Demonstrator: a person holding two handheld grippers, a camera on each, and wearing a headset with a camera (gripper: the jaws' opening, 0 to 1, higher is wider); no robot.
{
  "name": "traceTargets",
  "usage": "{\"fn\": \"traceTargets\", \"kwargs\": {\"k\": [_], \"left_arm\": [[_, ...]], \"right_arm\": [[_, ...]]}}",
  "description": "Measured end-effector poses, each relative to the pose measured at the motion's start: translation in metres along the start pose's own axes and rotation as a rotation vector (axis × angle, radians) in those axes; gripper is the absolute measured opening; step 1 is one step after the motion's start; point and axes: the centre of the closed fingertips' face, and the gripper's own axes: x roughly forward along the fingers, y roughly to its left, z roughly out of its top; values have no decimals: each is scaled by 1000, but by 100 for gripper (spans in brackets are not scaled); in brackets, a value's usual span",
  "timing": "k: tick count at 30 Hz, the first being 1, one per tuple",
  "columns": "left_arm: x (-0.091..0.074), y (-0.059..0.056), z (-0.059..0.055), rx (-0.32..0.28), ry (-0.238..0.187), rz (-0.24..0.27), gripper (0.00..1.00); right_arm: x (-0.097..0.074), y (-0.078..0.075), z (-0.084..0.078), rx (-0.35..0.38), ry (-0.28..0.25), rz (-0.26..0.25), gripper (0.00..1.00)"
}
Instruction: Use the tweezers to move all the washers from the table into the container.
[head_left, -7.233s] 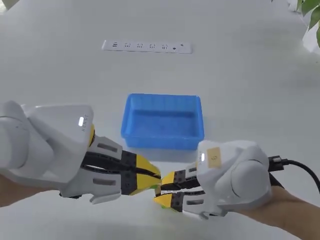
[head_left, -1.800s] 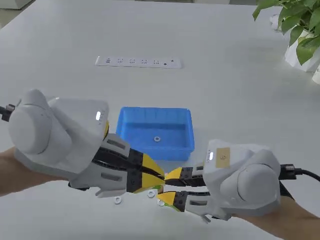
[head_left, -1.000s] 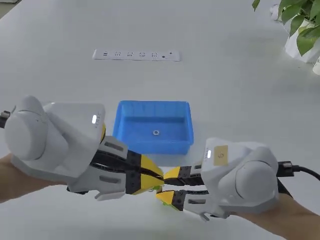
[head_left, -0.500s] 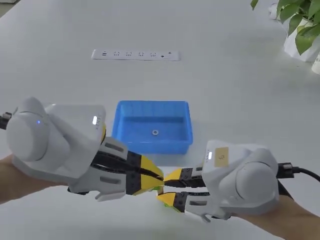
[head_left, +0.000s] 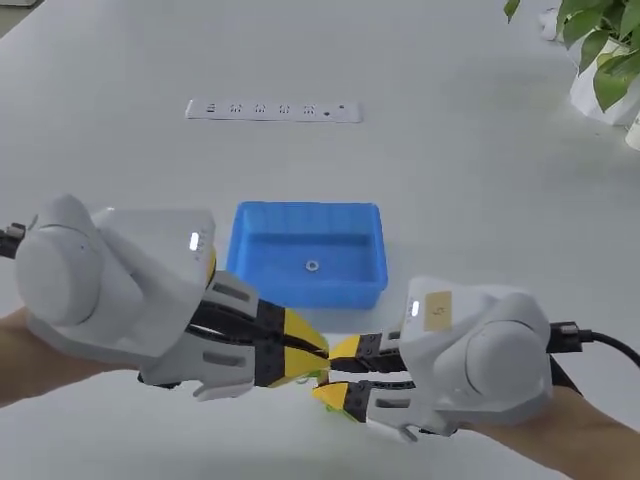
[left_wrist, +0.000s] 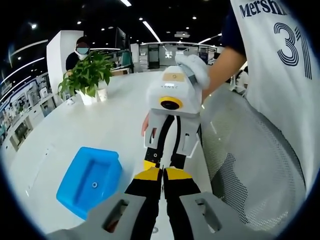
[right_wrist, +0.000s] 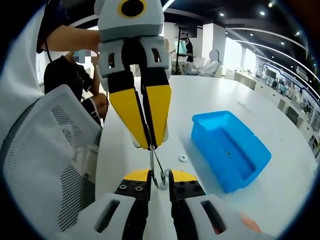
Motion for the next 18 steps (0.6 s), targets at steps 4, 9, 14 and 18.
{"fn": "traceTargets", "kwargs": {"k": [4,9,14,18], "left_arm": [[1,-1,0,0,1,-6,5],[1,-1,0,-1,-2,-3,5],[1,-1,0,-1,-2,-1,5],[1,0,-2,-4,3,-2,5]], "right_arm": [[0,1,-1,-2,1,1,15],[1,1,-1,4,1,3,15],[3,1,-2,2,6,11,15],[6,1,-4,5,6,25,15]]}}
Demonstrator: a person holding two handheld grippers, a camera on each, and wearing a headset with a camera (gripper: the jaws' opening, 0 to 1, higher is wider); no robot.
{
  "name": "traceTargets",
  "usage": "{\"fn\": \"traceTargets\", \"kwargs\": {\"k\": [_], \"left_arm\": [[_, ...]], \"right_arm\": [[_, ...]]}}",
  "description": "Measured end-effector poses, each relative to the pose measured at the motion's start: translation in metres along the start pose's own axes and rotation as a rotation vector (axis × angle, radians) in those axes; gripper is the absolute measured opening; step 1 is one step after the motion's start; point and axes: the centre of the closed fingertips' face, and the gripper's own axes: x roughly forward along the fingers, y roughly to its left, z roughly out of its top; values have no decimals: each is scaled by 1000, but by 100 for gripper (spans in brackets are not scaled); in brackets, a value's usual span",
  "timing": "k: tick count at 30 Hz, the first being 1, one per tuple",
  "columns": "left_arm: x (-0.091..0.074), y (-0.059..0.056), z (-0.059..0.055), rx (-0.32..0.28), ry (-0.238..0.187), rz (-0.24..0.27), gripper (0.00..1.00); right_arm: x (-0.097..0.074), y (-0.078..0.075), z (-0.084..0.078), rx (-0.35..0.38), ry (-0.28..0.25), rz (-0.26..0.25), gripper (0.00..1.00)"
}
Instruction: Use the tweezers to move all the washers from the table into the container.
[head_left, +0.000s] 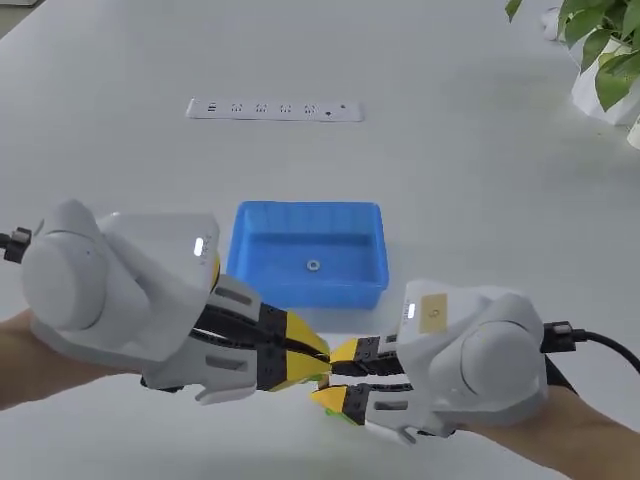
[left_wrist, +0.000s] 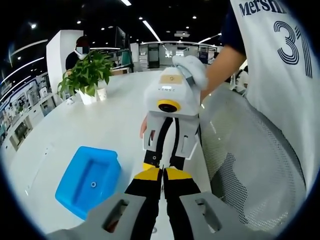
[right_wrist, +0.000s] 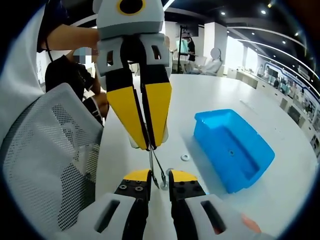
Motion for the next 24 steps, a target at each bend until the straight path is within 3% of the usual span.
{"fn": "traceTargets", "kwargs": {"k": [15,24], "left_arm": [[2,1,-4,-1,19,-5,6],[-1,1,-6,11,40,-3,6]], "right_arm": [[6,3,-4,2,12,30,13],[6,3,-4,-29,25,18,12]]}}
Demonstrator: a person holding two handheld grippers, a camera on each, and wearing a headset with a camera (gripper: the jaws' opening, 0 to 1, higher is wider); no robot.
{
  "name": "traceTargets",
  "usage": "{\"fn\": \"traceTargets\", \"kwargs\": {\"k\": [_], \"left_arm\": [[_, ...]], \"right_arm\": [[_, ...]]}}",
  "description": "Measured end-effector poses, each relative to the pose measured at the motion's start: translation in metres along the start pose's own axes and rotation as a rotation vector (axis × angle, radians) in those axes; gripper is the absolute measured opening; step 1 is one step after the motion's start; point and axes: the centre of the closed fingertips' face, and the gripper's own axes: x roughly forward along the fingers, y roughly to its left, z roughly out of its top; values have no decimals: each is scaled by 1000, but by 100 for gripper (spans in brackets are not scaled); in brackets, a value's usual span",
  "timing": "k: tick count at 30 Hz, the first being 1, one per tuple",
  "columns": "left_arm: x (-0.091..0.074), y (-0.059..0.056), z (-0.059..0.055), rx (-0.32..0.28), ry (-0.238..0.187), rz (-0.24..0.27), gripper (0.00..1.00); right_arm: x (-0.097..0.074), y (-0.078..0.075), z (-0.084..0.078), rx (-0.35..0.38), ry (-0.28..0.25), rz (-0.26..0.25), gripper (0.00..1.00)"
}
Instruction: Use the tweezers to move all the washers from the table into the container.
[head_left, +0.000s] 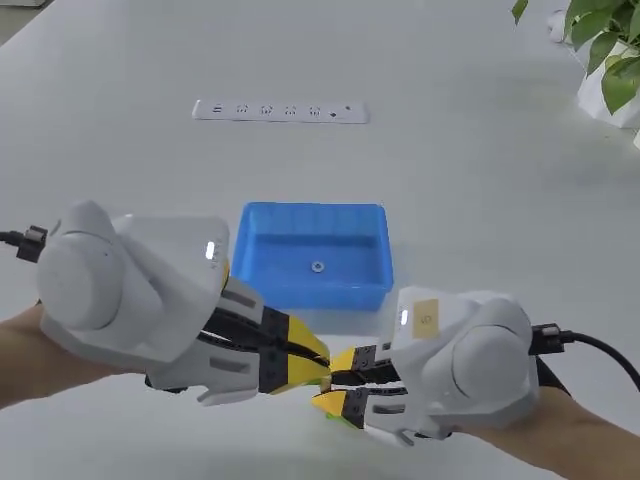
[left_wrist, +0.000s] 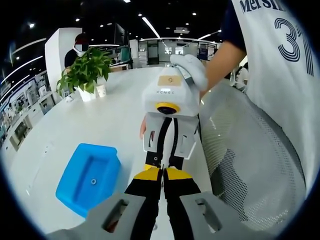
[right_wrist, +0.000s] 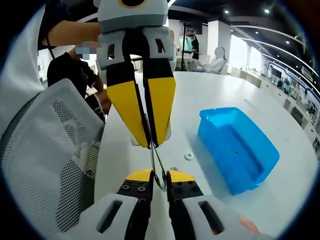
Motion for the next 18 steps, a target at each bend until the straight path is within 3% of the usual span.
{"fn": "traceTargets", "kwargs": {"k": [8,14,18], "left_arm": [[-7,0,5,15,2,10,6],[-21,6,22,37,-18,22,6],[-32,15,34,62,-28,47,6]], "right_arm": [[-4,0,8,-24,-6,-2,12],[-14,-6,28,-28,-46,-23,11],[-22,-14,42,-45,-72,-51,11]]}}
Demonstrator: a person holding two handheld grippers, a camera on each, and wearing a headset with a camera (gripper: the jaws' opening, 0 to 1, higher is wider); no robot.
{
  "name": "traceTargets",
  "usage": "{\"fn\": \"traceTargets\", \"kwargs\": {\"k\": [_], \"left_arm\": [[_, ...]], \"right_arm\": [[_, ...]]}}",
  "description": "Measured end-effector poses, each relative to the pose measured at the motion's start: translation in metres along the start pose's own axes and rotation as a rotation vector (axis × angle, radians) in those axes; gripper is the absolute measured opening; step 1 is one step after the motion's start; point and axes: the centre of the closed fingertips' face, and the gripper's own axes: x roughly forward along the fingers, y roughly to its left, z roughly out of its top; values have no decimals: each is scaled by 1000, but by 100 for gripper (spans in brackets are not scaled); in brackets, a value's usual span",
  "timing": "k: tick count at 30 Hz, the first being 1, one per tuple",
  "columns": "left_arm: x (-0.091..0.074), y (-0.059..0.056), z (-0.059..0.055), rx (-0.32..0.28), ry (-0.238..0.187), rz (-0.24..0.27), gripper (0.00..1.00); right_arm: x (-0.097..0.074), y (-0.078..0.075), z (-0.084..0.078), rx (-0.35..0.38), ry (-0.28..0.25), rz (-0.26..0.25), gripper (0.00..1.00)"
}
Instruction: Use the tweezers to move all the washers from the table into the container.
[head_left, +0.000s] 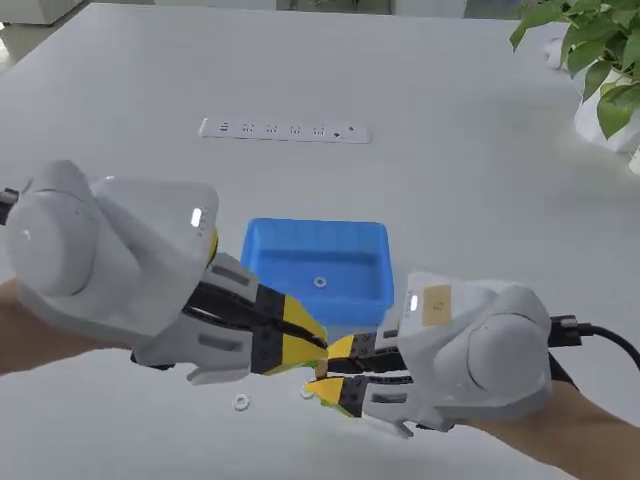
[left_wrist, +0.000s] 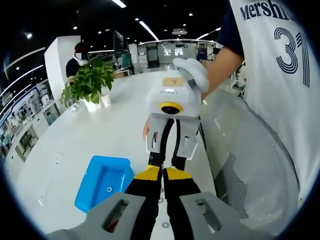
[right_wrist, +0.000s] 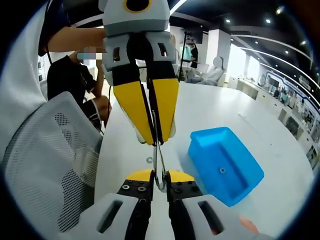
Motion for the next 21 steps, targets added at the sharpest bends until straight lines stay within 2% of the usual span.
{"fn": "traceTargets", "kwargs": {"k": [10,17,21], "left_arm": [[-15,24,20,58,-18,44,6],[-22,43,27,92,-19,70,6],[-25,56,26,97,-19,79,6]], "right_arm": [[-10,-27,25,-54,-25,-55,11],[-9,-47,39,-75,-48,-83,11],[-6,-59,43,-91,-49,-101,11]]}}
